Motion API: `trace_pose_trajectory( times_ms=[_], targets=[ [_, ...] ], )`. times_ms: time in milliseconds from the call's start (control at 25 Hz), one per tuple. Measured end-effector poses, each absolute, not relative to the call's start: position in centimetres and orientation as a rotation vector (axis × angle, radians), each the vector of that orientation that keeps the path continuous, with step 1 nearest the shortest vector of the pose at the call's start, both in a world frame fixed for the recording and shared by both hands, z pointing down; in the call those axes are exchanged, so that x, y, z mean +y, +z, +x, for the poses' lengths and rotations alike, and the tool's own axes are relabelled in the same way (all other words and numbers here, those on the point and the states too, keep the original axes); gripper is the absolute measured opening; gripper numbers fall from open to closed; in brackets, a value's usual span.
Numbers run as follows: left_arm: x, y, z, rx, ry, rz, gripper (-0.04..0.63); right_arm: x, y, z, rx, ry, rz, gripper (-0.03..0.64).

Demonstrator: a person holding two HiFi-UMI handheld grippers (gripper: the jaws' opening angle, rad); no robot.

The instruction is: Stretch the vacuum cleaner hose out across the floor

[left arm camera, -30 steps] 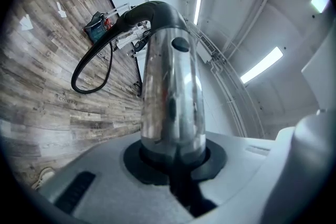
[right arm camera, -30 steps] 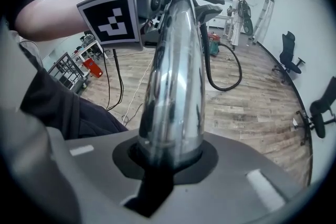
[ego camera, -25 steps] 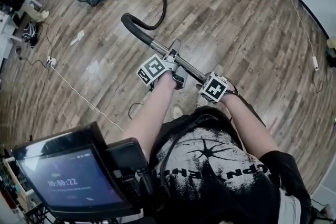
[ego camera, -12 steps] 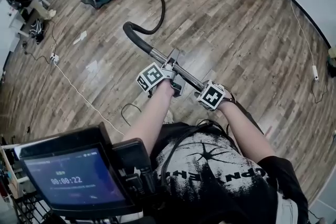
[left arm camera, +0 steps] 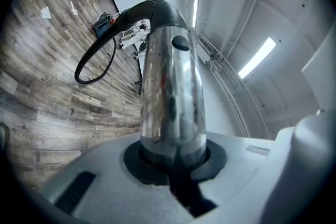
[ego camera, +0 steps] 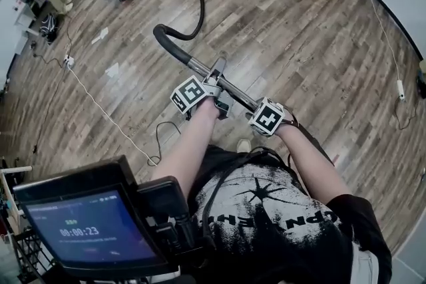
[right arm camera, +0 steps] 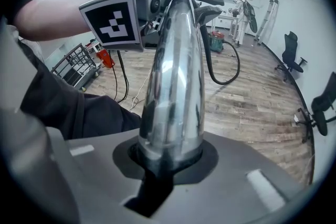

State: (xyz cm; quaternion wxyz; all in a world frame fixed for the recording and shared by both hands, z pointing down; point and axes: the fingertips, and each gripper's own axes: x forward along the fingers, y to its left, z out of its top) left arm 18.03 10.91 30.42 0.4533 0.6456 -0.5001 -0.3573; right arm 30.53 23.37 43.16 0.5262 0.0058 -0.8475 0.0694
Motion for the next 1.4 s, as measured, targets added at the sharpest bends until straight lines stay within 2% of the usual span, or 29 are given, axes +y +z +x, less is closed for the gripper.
trace_pose_trajectory(
  times_ms=[560, 1400],
  targets=[
    [10.1, 29.8, 19.7, -1.249, -0.828, 1.621, 0.041, 22.9, 43.1, 31.8, -2.043, 0.185, 0.014, 0.072],
    [19.8, 30.8, 19.2, -1.113, -0.79, 1.651, 0.04, 33.6, 43.2, 30.2, -2.011, 0.246, 0.142, 0.072]
  ],
)
